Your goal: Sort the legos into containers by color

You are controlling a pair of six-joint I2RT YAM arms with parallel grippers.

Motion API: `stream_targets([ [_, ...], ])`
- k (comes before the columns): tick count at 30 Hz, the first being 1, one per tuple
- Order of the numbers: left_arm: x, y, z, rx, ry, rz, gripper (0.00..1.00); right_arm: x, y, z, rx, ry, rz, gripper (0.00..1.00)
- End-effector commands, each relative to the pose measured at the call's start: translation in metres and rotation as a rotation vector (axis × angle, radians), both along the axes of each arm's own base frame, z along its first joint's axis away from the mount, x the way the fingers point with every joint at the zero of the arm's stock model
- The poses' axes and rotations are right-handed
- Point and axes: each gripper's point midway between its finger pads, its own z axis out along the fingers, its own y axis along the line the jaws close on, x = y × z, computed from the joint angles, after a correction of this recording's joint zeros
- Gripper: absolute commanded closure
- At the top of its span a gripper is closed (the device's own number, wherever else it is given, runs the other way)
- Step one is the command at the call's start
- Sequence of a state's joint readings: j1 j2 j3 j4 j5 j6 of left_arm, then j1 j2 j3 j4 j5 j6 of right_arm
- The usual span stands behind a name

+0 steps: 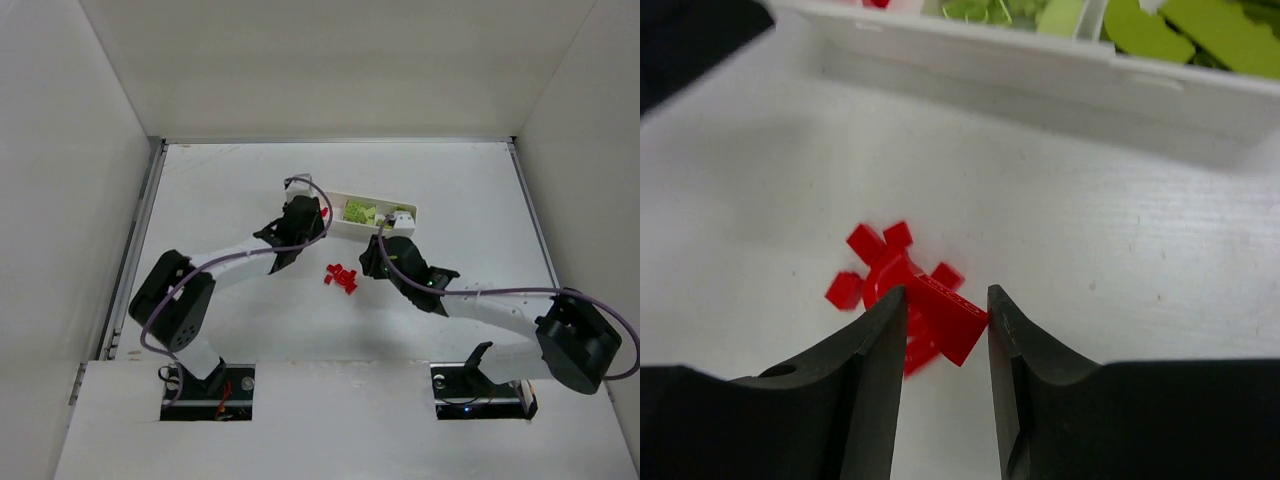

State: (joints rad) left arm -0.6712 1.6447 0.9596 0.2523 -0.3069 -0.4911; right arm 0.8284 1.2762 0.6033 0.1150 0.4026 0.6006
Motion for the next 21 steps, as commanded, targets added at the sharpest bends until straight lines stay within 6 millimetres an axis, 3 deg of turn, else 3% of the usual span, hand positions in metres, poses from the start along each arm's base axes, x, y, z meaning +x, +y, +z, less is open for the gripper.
stream_targets([
  [1,-0.036,0.008,0.006,-0.036,-0.020,-0.013,0.70,0.039,0.029,0.046,0.068,-0.114,0.046,0.68],
  [6,-0.099,0.023,-0.032,-0.023,0.078,-0.051,0.70,0.083,0.053,0.057,0.054,-0.144,0.054,0.68],
  [9,-0.126,0.025,-0.047,-0.023,0.116,-0.078,0.69,0.113,0.070,0.061,0.015,-0.174,0.050,0.67],
  [14,-0.150,0.012,-0.055,-0.043,0.144,-0.134,0.66,0.148,0.092,0.059,-0.004,-0.190,0.037,0.65],
  [19,-0.160,-0.005,-0.056,-0.020,0.134,-0.205,0.61,0.165,0.104,0.049,-0.012,-0.169,0.028,0.47],
  [21,-0.160,-0.008,-0.059,-0.012,0.131,-0.212,0.60,0.164,0.105,0.054,-0.004,-0.172,0.026,0.43],
])
